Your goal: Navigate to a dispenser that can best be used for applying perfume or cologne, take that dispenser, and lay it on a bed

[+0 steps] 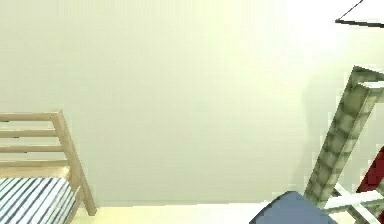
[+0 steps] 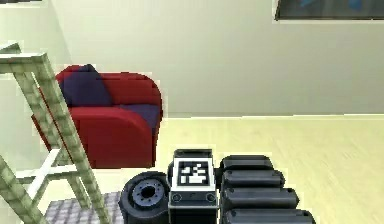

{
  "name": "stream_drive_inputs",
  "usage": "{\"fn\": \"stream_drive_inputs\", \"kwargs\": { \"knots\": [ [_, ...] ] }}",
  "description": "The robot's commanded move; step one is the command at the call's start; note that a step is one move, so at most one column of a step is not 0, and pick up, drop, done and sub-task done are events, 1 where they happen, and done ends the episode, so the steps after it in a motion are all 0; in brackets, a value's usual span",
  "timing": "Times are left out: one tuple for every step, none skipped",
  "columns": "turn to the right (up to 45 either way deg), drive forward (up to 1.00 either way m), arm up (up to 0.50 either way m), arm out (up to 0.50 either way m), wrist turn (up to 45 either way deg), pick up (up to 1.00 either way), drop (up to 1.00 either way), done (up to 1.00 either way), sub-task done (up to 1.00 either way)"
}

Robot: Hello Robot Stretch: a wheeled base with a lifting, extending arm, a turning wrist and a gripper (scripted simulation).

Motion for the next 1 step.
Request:
{"fn": "stream_drive_inputs", "kwargs": {
  "knots": [
    [6.0,0.00,0.00,0.00,0.0,0.00,0.00,0.00,0.00]
  ]
}}
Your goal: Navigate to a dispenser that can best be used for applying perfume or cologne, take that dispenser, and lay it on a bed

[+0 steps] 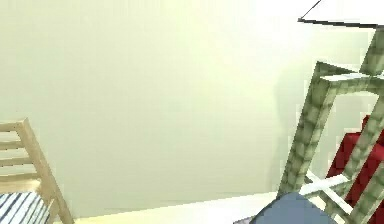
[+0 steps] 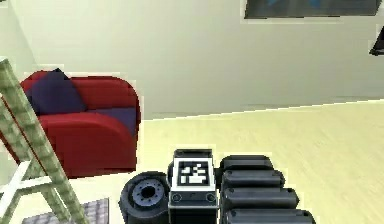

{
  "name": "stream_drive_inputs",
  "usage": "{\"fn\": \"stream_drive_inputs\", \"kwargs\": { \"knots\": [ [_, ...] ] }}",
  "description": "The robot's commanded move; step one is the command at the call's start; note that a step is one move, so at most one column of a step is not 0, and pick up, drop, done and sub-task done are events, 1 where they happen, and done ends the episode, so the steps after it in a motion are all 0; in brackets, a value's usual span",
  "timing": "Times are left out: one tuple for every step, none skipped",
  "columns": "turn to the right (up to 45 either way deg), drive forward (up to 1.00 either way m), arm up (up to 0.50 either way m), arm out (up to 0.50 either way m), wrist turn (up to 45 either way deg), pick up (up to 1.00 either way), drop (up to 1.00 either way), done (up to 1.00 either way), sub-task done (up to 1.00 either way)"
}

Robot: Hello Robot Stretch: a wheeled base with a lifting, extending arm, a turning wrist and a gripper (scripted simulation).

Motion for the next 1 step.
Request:
{"fn": "stream_drive_inputs", "kwargs": {
  "knots": [
    [-18.0,0.00,0.00,0.00,0.0,0.00,0.00,0.00,0.00]
  ]
}}
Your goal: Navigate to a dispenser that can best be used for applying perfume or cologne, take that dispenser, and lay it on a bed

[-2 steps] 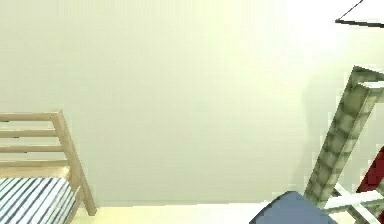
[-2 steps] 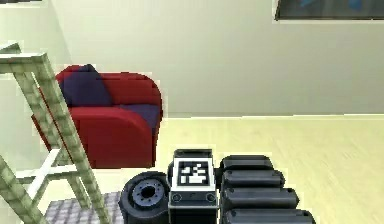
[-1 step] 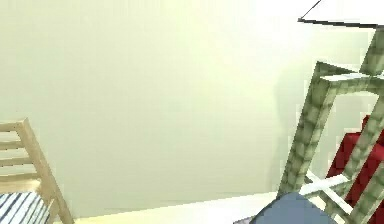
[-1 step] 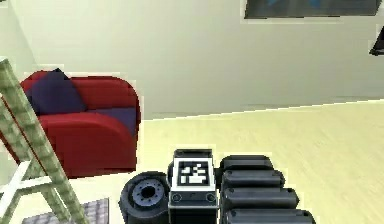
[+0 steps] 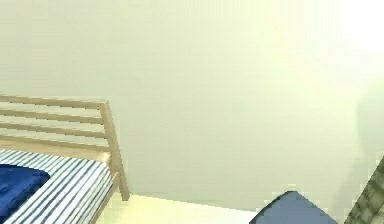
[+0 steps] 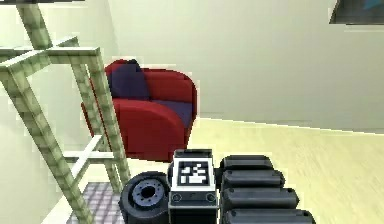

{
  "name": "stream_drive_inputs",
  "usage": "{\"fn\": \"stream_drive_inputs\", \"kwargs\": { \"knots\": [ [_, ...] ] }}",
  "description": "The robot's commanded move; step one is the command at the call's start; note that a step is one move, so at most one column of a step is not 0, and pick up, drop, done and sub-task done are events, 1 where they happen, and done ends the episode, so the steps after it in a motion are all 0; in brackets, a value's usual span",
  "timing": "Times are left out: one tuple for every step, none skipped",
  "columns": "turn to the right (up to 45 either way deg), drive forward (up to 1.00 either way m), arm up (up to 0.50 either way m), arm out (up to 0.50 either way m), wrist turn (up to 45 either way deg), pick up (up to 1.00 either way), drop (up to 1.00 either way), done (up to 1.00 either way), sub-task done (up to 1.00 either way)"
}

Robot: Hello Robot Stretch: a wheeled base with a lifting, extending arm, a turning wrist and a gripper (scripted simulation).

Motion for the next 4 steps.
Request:
{"fn": "stream_drive_inputs", "kwargs": {
  "knots": [
    [30.0,0.00,0.00,0.00,0.0,0.00,0.00,0.00,0.00],
    [-36.0,0.00,0.00,0.00,0.0,0.00,0.00,0.00,0.00],
    [-3.0,0.00,0.00,0.00,0.0,0.00,0.00,0.00,0.00],
    [42.0,0.00,0.00,0.00,0.0,0.00,0.00,0.00,0.00]
  ]
}}
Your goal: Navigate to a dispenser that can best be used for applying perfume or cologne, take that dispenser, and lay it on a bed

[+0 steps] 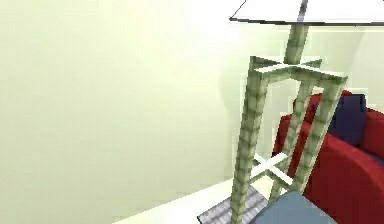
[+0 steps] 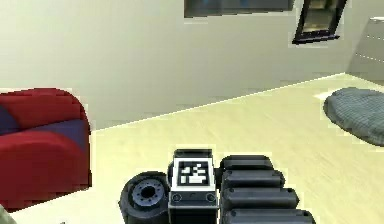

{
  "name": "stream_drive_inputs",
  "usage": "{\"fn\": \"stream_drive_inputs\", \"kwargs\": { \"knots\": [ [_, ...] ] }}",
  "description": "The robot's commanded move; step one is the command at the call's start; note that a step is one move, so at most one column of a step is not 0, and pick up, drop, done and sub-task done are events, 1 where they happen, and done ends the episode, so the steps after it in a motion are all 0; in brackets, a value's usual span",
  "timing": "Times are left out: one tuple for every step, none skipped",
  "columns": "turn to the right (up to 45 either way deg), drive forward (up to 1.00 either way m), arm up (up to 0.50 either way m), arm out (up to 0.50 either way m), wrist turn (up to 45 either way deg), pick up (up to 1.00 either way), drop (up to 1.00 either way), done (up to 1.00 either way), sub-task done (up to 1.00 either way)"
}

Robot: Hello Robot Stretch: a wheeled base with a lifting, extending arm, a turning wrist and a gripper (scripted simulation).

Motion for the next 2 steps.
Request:
{"fn": "stream_drive_inputs", "kwargs": {
  "knots": [
    [-45.0,0.00,0.00,0.00,0.0,0.00,0.00,0.00,0.00],
    [-45.0,0.00,0.00,0.00,0.0,0.00,0.00,0.00,0.00]
  ]
}}
